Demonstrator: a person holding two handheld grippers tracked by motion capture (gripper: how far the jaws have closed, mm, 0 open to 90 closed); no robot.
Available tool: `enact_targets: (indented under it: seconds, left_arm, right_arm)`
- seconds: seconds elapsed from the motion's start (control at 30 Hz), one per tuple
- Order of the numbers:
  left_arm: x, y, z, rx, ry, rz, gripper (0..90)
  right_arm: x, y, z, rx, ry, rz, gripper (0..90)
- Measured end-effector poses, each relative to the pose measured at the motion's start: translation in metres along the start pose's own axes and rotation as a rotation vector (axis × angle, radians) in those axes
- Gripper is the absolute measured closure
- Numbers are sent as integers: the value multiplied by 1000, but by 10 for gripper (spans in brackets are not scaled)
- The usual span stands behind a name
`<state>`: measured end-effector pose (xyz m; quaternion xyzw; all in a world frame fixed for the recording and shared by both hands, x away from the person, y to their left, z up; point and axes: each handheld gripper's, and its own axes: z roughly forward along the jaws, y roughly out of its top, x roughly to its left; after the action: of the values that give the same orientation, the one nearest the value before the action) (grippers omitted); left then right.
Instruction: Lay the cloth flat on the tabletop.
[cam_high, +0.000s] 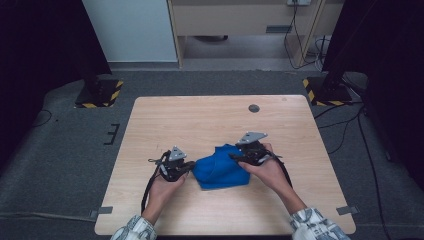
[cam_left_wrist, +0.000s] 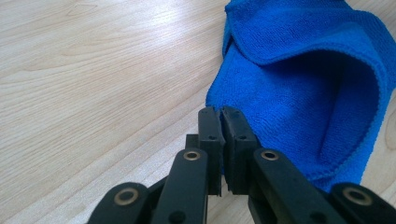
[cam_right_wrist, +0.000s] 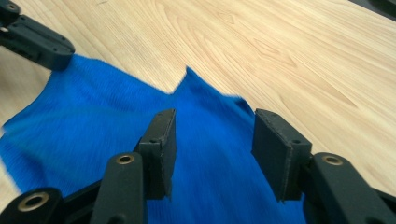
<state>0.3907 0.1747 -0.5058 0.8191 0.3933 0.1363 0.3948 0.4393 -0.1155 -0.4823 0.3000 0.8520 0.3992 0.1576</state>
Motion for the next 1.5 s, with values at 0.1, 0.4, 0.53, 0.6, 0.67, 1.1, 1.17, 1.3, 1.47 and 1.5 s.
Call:
enact_targets:
  seconds: [0.1, 0.4, 0.53, 0.6, 0.67, 1.1, 1.17, 1.3, 1.47, 1.5]
  left_arm:
    - [0, 0, 0, 0, -3, 2, 867]
    - [1, 0, 1, 4, -6, 0, 866]
    - [1, 0, 1, 1, -6, -4, 866]
    - [1, 0, 1, 5, -6, -1, 866]
    - [0, 0, 1, 4, -6, 0, 866]
    - [2, -1, 1, 9, -4, -5, 863]
    - [3, -1, 1, 10, -4, -5, 862]
    - [3, -1, 1, 18, -2, -13, 859]
    - [4, -2, 2, 28, 4, -17, 857]
    - [4, -2, 2, 29, 3, -20, 858]
  right_arm:
    - [2, 11, 16, 22, -5, -8, 446]
    - [9, 33, 54, 69, 3, -49, 415]
    - [11, 37, 64, 94, 11, -75, 463]
    - [12, 37, 70, 121, 1, -89, 511]
    - [11, 36, 74, 143, -8, -106, 530]
    - [9, 31, 51, 92, 11, -129, 892]
    - [8, 31, 47, 83, 13, -126, 892]
    - [1, 28, 30, 41, 3, -90, 893]
    - [-10, 16, 7, 4, -29, -53, 895]
    - [-14, 11, 1, -4, -39, -36, 895]
